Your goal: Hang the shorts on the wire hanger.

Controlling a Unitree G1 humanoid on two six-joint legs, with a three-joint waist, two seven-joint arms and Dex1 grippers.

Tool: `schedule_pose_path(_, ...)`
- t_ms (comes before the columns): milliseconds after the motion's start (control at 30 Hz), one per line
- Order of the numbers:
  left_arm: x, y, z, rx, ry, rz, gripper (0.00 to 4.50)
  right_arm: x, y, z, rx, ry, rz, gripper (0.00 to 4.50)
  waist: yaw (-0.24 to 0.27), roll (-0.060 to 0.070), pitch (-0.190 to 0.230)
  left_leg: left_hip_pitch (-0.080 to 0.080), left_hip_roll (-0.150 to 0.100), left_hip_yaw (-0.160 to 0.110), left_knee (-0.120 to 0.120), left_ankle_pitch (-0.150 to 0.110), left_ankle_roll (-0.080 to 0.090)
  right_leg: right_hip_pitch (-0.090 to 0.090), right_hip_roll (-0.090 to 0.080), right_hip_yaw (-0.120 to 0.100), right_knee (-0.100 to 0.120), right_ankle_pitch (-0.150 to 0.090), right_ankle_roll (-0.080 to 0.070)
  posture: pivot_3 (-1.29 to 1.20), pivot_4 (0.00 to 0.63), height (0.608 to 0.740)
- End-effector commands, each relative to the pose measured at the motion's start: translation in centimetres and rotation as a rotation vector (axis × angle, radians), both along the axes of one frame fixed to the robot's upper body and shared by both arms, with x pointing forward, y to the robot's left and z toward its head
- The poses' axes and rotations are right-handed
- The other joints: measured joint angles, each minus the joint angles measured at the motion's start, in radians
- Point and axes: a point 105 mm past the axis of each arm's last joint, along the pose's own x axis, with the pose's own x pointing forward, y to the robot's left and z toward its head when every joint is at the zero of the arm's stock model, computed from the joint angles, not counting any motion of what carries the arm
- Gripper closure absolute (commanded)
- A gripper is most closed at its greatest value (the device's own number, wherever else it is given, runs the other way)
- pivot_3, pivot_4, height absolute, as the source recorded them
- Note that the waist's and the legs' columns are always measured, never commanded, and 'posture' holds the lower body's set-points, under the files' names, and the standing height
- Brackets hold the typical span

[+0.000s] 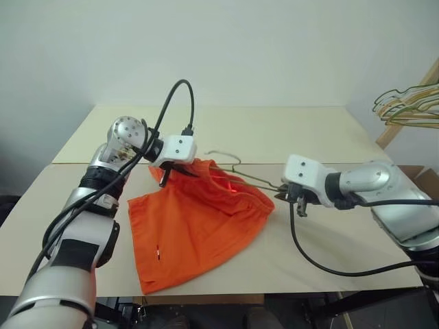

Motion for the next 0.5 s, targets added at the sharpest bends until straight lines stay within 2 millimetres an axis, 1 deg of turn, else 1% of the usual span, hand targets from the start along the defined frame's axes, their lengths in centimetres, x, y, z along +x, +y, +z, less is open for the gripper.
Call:
schedule_pose_path(33,0.7,-0.4,2.7,-0.101,-0.028,0.041,4.50,-0.3,-1.1,1.4,0.024,-0.045,-0.023,2.38,0.001,0.000,0.000,0.000,0.000,0.000,0.000,0.000,0.000,0.000,0.000,0.000,0.000,0.000,0.000,-0.19,0.000,0.740)
schedule_pose_path(67,0.8,-0.3,2.8,-0.113,-0.017,0.052,4.50,-0.3,-1.6,1.5,0.041,-0.041,-0.052,1.95,0.000,0.000,0.000,-0.001,0.000,0.000,0.001,0.000,0.000,0.000,0.000,-0.001,0.000,0.000,0.000,-0.19,0.000,0.740)
schedule_pose_path(100,0.9,-0.2,2.9,-0.126,-0.005,0.064,4.50,-0.3,-2.3,1.7,0.066,-0.037,-0.088,1.67,-0.001,0.000,0.000,-0.002,0.000,0.000,0.001,0.000,0.000,0.000,0.000,-0.001,0.000,0.000,0.000,-0.19,0.000,0.740)
schedule_pose_path(200,0.9,0.1,3.0,-0.136,0.012,0.083,4.50,-0.2,-4.8,2.2,0.105,-0.052,-0.213,0.65,0.000,0.000,0.000,-0.002,0.000,-0.001,0.001,0.000,-0.001,0.000,0.000,-0.001,0.000,0.000,0.000,-0.18,0.000,0.740)
schedule_pose_path(233,0.9,0.2,3.1,-0.136,0.015,0.085,4.50,-0.2,-5.3,2.3,0.114,-0.057,-0.244,0.30,0.000,0.000,0.000,-0.002,0.000,-0.001,0.001,0.000,-0.001,0.000,0.000,-0.001,0.000,0.000,0.000,-0.18,0.000,0.740)
schedule_pose_path(267,0.9,0.3,3.1,-0.140,0.021,0.091,4.50,-0.3,-6.3,2.6,0.149,-0.060,-0.295,0.04,0.000,0.000,0.000,-0.002,0.000,-0.001,0.001,0.000,-0.001,0.000,0.000,-0.001,0.000,0.000,0.000,-0.18,0.000,0.740)
schedule_pose_path(333,0.9,0.6,3.1,-0.149,0.034,0.105,4.50,-0.8,-7.9,2.9,0.214,-0.064,-0.372,0.04,0.001,0.000,0.000,-0.002,0.000,-0.001,0.001,0.000,-0.001,0.000,0.000,-0.001,0.000,0.000,0.000,-0.17,0.000,0.740)
schedule_pose_path(400,0.8,0.8,3.2,-0.158,0.052,0.114,4.50,-1.8,-9.2,2.6,0.278,-0.041,-0.430,0.04,0.005,0.000,0.000,-0.002,0.000,-0.001,0.001,0.000,-0.001,0.000,0.000,-0.001,0.000,0.000,0.000,-0.17,0.000,0.740)
schedule_pose_path(467,0.7,0.9,3.2,-0.158,0.061,0.114,4.50,-3.0,-9.6,1.1,0.312,0.009,-0.453,0.04,0.007,0.000,0.000,-0.002,-0.001,-0.002,0.001,0.000,-0.001,0.001,0.000,-0.002,0.000,0.000,0.000,-0.16,0.000,0.740)
schedule_pose_path(500,0.7,0.9,3.2,-0.157,0.063,0.113,4.50,-3.4,-9.2,0.1,0.338,0.047,-0.451,0.04,0.007,0.000,0.000,-0.002,0.000,-0.002,0.002,0.000,0.000,0.001,0.000,-0.002,0.000,0.000,0.001,-0.16,0.000,0.740)
